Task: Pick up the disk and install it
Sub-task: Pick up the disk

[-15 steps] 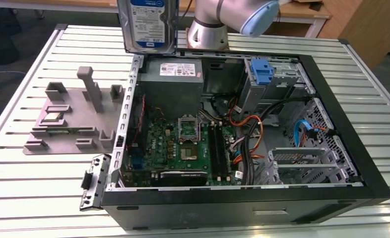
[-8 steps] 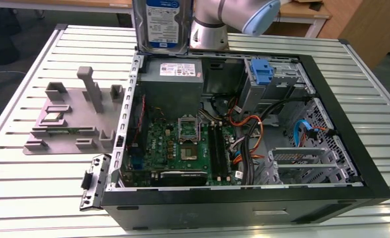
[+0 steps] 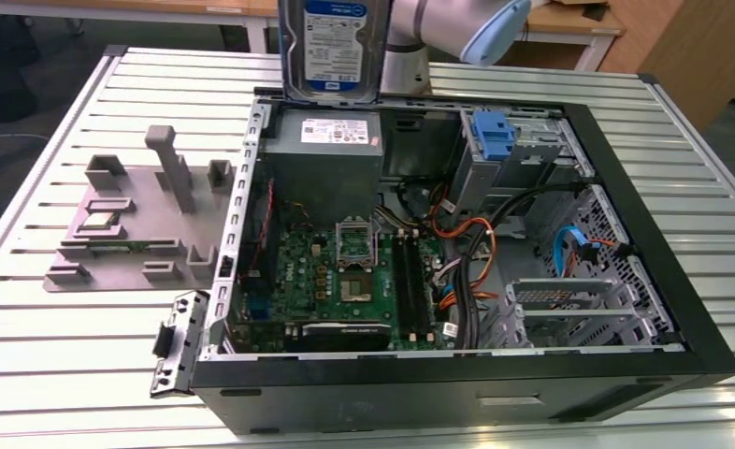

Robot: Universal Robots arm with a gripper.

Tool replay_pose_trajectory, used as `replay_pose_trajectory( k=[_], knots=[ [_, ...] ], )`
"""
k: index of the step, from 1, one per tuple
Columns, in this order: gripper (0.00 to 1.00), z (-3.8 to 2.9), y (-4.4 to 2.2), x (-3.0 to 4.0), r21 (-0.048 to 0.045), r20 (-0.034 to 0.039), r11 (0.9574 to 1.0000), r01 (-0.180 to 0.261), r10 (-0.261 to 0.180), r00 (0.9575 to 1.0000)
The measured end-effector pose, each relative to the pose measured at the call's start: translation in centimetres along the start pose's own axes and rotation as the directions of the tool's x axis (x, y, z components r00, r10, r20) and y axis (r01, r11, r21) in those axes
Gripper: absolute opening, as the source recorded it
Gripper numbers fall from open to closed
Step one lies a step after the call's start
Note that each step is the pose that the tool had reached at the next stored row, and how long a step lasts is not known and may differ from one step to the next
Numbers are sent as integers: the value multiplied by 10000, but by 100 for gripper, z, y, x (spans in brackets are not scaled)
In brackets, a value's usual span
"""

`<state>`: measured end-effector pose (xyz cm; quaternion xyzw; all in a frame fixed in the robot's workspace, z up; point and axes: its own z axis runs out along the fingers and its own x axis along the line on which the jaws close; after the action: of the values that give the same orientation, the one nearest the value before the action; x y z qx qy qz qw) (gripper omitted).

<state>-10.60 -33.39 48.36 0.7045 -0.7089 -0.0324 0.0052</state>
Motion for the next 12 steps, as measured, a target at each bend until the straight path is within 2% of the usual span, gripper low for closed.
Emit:
replay_pose_trajectory(
  k=[8,12],
  knots=[
    [35,-12,-244,-2,1,1,10000,0,0,10000],
    [35,-17,-336,-2,-1,-1,10000,-1,1,10000]
  ],
)
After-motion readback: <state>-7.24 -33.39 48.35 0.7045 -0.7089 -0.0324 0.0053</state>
